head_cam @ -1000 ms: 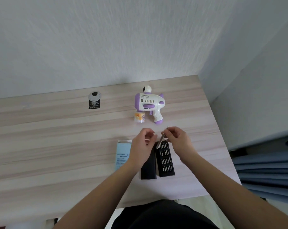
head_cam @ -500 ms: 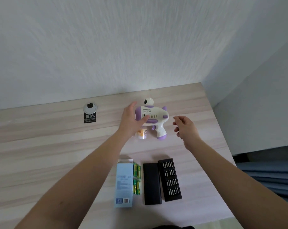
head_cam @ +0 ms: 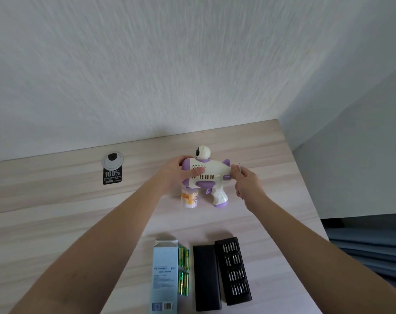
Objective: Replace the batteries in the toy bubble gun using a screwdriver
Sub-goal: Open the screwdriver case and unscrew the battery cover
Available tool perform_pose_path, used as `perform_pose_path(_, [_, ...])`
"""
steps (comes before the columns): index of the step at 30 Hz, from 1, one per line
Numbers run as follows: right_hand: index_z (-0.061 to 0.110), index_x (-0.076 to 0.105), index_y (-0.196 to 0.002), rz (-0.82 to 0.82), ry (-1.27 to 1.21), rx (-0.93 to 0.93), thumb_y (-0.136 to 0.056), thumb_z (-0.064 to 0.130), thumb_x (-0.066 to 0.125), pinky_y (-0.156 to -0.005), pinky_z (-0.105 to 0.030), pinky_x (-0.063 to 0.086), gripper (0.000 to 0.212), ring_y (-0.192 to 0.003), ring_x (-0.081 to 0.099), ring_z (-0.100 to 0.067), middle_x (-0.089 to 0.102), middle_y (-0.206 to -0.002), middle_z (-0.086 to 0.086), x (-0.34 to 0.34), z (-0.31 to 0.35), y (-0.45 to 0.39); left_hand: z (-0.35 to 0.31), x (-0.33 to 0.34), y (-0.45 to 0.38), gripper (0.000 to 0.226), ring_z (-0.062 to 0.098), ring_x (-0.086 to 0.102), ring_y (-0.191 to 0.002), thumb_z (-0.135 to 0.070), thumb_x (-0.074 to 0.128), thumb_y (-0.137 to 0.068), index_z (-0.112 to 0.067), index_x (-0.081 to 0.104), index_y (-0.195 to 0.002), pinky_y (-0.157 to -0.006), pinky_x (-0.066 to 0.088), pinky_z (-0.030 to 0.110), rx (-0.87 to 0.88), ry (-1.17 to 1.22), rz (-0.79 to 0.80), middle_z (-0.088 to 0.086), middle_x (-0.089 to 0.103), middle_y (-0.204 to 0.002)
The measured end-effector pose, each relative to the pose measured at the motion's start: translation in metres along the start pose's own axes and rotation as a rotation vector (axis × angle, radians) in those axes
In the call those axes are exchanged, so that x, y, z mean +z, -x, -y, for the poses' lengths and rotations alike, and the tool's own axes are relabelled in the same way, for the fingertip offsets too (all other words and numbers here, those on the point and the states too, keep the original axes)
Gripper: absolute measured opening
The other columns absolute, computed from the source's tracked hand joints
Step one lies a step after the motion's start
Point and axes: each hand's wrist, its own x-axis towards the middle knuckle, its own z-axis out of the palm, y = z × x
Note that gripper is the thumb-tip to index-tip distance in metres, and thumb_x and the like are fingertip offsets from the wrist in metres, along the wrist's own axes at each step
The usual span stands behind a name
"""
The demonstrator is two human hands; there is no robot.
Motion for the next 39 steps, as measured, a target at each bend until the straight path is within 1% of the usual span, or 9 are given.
perform_pose_path(3, [0.03,0.068,-0.096,0.05,-0.103,-0.023,-0.099,0.04,0.045,-0.04,-0.02,0.026,0.025,-0.044,0.026,-0.012,0.063,-0.062,0.012,-0.004,0.001,0.007,-0.006,0.0,0.009,0.051,0.011,0.067,-0.095,-0.034,0.087,-0.067,-0.037,0.061,-0.111,-0.078,0.059,0.032,0.098,-0.022,-0.003,-0.01,0.07,-0.103])
perform_pose_path(8, [0.029,0.068,-0.107,0.112,-0.16,-0.076,-0.099,0.037,0.048,-0.041,-0.019,0.025,0.022,-0.045,0.025,-0.012,0.065,-0.071,-0.001,-0.015,-0.005,0.023,-0.011,0.002,0.023,0.065,0.005,0.063,-0.1,-0.019,0.09,-0.064,-0.036,0.057,-0.117,-0.079,0.056,0.025,0.243,-0.053,0.054,-0.014,0.065,-0.111])
perform_pose_path(12, [0.03,0.064,-0.11,0.117,-0.16,-0.115,-0.097,0.028,0.054,-0.041,-0.019,0.025,0.017,-0.046,0.024,-0.01,0.056,-0.054,0.012,-0.021,-0.015,0.038,-0.011,0.002,0.029,0.076,0.003,0.062,-0.106,-0.031,0.092,-0.056,-0.044,0.052,-0.119,-0.085,0.054,0.027,0.29,-0.168,0.106,-0.022,0.061,-0.115])
perform_pose_path(14, [0.034,0.061,-0.117,0.1,-0.146,-0.111,-0.094,0.03,0.058,-0.043,-0.02,0.029,0.023,-0.047,0.03,-0.009,0.06,-0.062,0.015,-0.024,-0.022,0.045,-0.01,0.002,0.034,0.075,0.004,0.06,-0.108,-0.038,0.091,-0.053,-0.05,0.051,-0.115,-0.091,0.053,0.03,0.316,-0.242,0.116,-0.025,0.06,-0.115])
perform_pose_path(20, [0.037,0.059,-0.121,0.058,-0.023,-0.137,-0.09,0.038,0.063,-0.056,-0.017,0.038,0.032,-0.052,0.048,0.005,0.07,-0.102,0.007,-0.021,-0.037,0.064,-0.008,-0.002,0.04,0.086,0.006,0.043,-0.124,-0.042,0.09,-0.057,-0.018,0.055,-0.132,-0.103,0.025,0.007,0.552,-0.576,0.043,-0.004,0.048,-0.136])
perform_pose_path(24, [0.034,0.056,-0.12,0.043,0.036,-0.155,-0.089,0.038,0.063,-0.054,-0.018,0.04,0.032,-0.057,0.053,0.004,0.068,-0.102,0.005,-0.01,-0.047,0.08,0.002,0.003,0.06,0.077,0.02,0.043,-0.127,-0.049,0.076,-0.066,-0.014,0.055,-0.132,-0.109,0.032,0.032,0.651,-0.667,-0.15,0.003,0.05,-0.136])
perform_pose_path(26, [0.034,0.055,-0.12,0.046,0.012,-0.165,-0.088,0.038,0.065,-0.062,-0.022,0.044,0.034,-0.075,0.06,0.0,0.068,-0.105,0.006,-0.003,-0.052,0.09,0.01,0.009,0.071,0.07,0.022,0.044,-0.126,-0.036,0.08,-0.07,-0.014,0.054,-0.132,-0.108,0.036,0.039,0.689,-0.677,-0.193,0.003,0.049,-0.137])
perform_pose_path(30, [0.034,0.051,-0.12,0.036,-0.011,-0.202,-0.087,0.04,0.065,-0.073,-0.02,0.046,0.036,-0.097,0.061,-0.004,0.065,-0.106,0.012,0.011,-0.055,0.106,0.027,0.021,0.089,0.071,0.016,0.036,-0.136,-0.03,0.078,-0.077,-0.013,0.047,-0.138,-0.114,0.027,0.029,0.63,-0.608,-0.23,0.001,0.039,-0.148])
perform_pose_path(39, [0.029,0.047,-0.128,0.08,0.077,-0.164,-0.089,0.046,0.061,-0.06,-0.016,0.043,0.045,-0.091,0.059,-0.001,0.061,-0.109,0.011,0.018,-0.048,0.131,0.025,0.038,0.113,0.086,0.003,0.032,-0.135,-0.039,0.078,-0.077,-0.015,0.03,-0.144,-0.11,0.03,0.022,0.619,-0.371,-0.204,-0.015,0.034,-0.145])
